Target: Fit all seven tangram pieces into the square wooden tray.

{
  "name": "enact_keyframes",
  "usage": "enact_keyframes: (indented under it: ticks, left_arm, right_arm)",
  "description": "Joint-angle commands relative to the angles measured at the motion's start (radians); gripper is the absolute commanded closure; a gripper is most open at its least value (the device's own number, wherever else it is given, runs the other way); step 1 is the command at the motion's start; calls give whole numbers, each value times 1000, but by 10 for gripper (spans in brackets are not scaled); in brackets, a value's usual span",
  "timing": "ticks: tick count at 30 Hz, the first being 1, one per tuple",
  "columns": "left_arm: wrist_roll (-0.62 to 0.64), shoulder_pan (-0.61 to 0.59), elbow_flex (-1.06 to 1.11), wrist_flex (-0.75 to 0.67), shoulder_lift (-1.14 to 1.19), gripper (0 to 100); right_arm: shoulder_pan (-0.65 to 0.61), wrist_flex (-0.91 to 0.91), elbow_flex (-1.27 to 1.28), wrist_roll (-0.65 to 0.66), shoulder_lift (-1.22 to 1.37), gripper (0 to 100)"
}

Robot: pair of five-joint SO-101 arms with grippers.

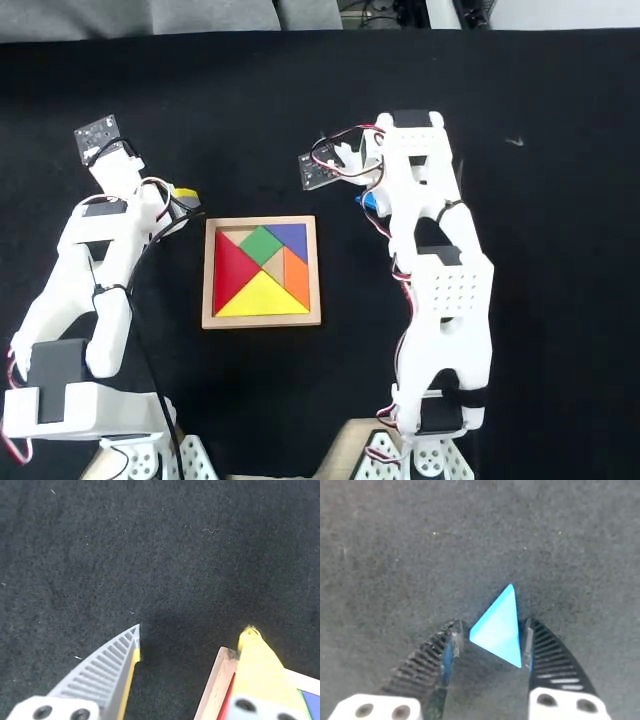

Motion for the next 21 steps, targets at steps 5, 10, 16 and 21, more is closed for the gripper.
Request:
enact_keyframes:
  ticks: [5, 10, 16, 21]
  left_arm:
    - [11, -4, -10, -20, -43, 697]
    - [11, -5, -10, -20, -43, 697]
    - [11, -5, -10, -20, -43, 697]
    - [11, -4, -10, -20, -43, 697]
  right_arm:
    - [-3, -8, -28, -12, 2, 808]
    - [-2, -5, -28, -12, 2, 809]
    - [-2, -3, -28, -14, 2, 845]
    - [-2, -3, -28, -14, 2, 877]
